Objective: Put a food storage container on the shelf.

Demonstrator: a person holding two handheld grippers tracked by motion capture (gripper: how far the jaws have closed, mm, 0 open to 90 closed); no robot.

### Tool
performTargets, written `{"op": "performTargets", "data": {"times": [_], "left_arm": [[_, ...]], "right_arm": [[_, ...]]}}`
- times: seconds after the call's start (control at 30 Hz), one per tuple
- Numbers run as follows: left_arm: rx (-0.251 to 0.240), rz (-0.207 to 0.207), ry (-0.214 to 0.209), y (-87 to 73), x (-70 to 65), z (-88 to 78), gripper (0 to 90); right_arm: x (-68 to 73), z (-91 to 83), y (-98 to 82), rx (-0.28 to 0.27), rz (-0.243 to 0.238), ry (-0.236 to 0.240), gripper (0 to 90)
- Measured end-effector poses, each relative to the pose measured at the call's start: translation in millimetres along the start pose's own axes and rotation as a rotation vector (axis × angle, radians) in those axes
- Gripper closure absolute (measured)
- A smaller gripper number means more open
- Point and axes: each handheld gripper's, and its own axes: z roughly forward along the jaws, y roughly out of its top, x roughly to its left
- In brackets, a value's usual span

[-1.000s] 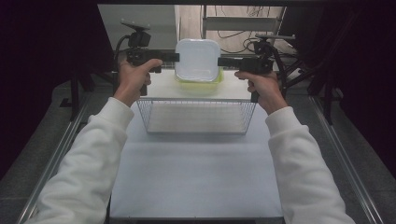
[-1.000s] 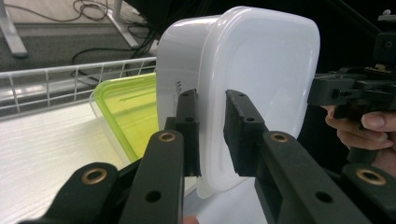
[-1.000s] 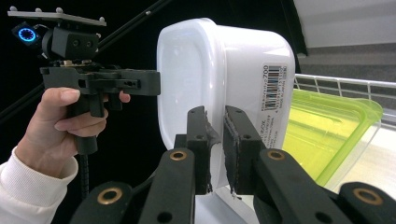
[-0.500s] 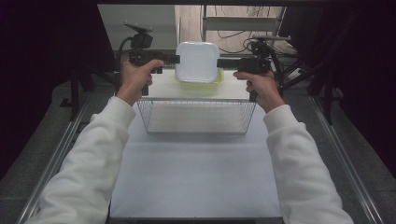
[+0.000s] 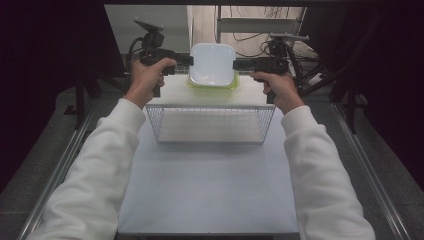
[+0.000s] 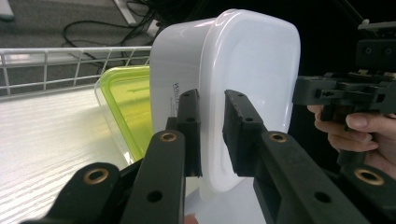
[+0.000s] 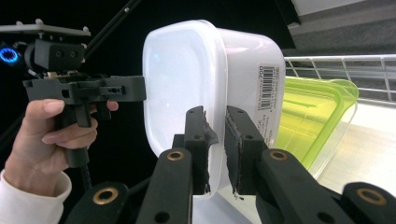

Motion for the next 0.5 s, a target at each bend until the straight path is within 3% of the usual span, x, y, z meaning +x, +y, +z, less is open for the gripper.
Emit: {"op": "performTargets", "data": {"times": [0.2, 0.4, 0.5], "left_arm": [[0.017, -0.065, -0.036, 8.5, 10.7, 3.8, 76.7], [0.013, -0.151, -0.095, 14.9, 26.9, 10.5, 76.1], [-0.001, -0.177, -0.103, 16.5, 31.8, 15.1, 75.5]], "right_arm": [[-7.6, 3.9, 6.2, -0.005, 0.077, 0.022, 77.4], [-11.4, 9.8, 15.3, 0.011, 0.131, 0.0, 74.3], [-16.1, 12.6, 18.5, 0.014, 0.166, -0.005, 72.9]]}}
